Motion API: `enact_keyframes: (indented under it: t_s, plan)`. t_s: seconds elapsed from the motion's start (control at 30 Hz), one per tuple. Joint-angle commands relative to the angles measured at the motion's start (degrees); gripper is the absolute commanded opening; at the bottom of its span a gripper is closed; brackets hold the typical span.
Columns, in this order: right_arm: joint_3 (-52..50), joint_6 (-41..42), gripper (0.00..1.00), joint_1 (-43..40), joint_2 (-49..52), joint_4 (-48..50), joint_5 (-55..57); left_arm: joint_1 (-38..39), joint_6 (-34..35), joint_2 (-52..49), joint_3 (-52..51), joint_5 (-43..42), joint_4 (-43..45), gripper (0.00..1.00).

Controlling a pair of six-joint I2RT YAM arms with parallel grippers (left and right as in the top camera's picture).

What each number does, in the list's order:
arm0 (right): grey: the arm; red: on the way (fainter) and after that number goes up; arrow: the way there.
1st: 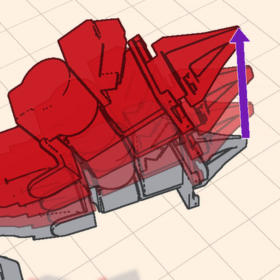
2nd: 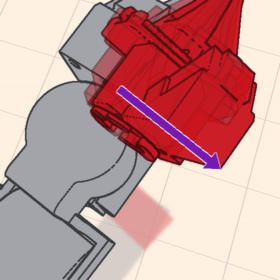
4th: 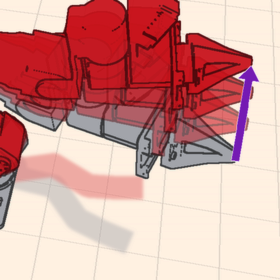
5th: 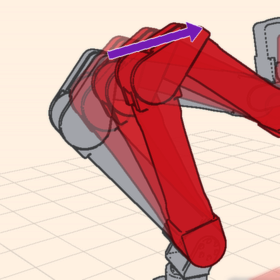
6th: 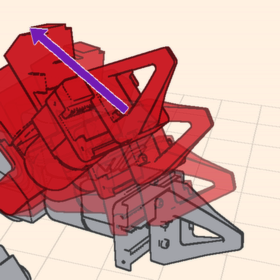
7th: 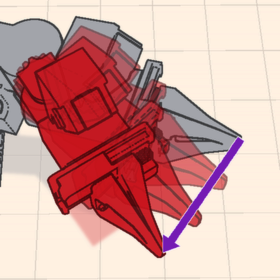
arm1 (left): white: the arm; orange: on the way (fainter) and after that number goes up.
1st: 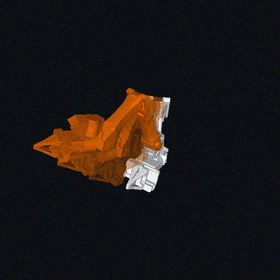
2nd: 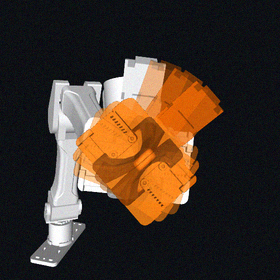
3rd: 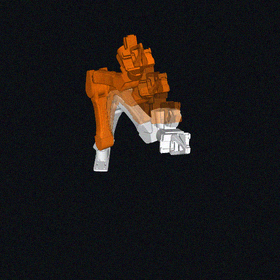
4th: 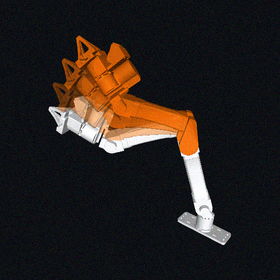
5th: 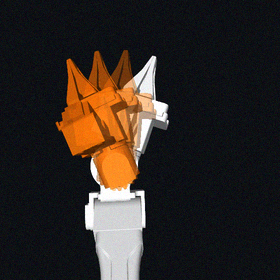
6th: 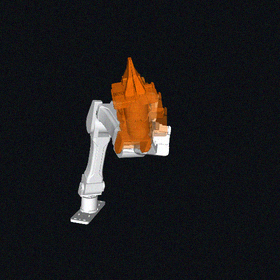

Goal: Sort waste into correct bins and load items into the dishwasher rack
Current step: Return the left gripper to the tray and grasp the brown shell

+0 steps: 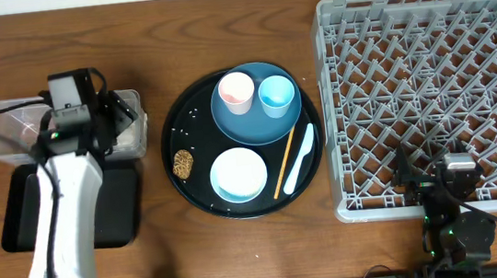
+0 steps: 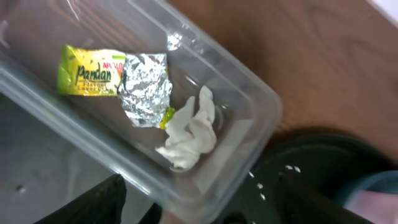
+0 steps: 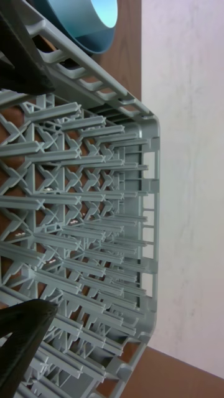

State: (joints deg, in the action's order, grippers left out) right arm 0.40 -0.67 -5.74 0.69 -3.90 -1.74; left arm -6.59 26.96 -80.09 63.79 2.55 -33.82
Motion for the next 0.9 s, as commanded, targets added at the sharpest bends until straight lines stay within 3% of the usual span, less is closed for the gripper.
enact_keyframes:
  t_s: [0.0, 0.27, 0.4, 0.47, 0.53, 0.67, 0.87]
  plan:
    - [-0.09, -0.48, 0.99, 0.46, -0.31, -0.22, -0.20, 1.44, -0.33, 6.91, 1.07, -0.87, -3.65, 0.74]
    - [-0.09, -0.48, 0.99, 0.46, -0.31, -0.22, -0.20, 10.56, -0.35, 11.98, 0.90, -4.07, -21.99, 0.74]
    - [-0.09, -0.50, 0.99, 0.46, -0.31, -0.22, -0.20, 15.56, -0.37, 10.43, -0.57, -4.04, -25.29, 0.74]
    - [-0.09, -0.48, 0.99, 0.46, -0.31, -0.22, -0.20, 17.70, -0.35, 9.27, -1.09, -4.07, -25.49, 0.82]
    - [-0.09, -0.48, 0.99, 0.46, -0.31, -0.22, -0.20, 19.52, -0.33, 8.09, -1.31, -4.04, -25.40, 1.00]
    - [-0.09, -0.48, 0.99, 0.46, -0.31, -0.22, -0.20, 21.99, -0.35, 5.60, -1.49, -3.76, -23.91, 0.98]
    - [-0.09, -0.50, 0.99, 0.46, -0.31, -0.22, -0.20, 23.78, -1.42, 0.98, -1.88, -1.68, -21.18, 0.62]
